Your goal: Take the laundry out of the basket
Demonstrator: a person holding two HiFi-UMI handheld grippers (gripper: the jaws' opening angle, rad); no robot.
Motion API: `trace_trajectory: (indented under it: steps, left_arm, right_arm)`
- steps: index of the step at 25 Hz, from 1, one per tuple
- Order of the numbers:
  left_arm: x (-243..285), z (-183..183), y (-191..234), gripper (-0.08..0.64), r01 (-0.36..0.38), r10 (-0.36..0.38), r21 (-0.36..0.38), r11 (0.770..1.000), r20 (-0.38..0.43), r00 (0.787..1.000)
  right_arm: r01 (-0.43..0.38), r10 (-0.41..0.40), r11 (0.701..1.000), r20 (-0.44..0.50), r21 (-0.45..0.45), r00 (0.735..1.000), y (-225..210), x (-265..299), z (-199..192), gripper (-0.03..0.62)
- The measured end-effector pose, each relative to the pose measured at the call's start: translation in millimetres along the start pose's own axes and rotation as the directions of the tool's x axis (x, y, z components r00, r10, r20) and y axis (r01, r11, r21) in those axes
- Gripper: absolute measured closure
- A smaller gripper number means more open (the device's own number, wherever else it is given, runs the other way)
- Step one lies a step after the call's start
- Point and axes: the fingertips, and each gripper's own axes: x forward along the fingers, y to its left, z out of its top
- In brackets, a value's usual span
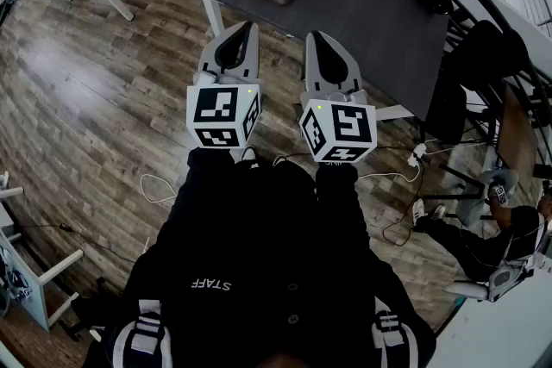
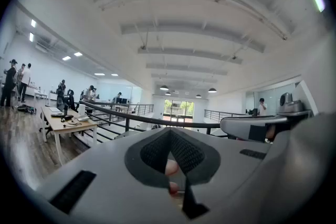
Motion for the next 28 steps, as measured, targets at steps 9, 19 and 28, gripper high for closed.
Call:
trace_trajectory:
  steps: [9,19,28]
  left_arm:
    - [4.6,-5.5,14.4,0.56,0.021,-0.021,-0.014,1.0,-0.001,1.0]
    - [-3.0,-19.6,47.8,0.56,0.017,-0.018,-0.04,0.999,-0.014,1.0]
    - [22.7,-29.8,57.7,0.56,0.01,-0.012,-0.056,0.998,-0.035,0.999]
  right_arm:
    - [0.026,-0.027,0.999,0.018,0.037,0.999,3.3,9.2,-4.5,0.58]
    - [0.042,-0.041,0.998,-0.019,0.036,0.999,20.5,22.9,-21.2,0.579]
    - [0.038,-0.036,0.998,-0.046,0.052,0.998,4.8,48.8,-31.3,0.579]
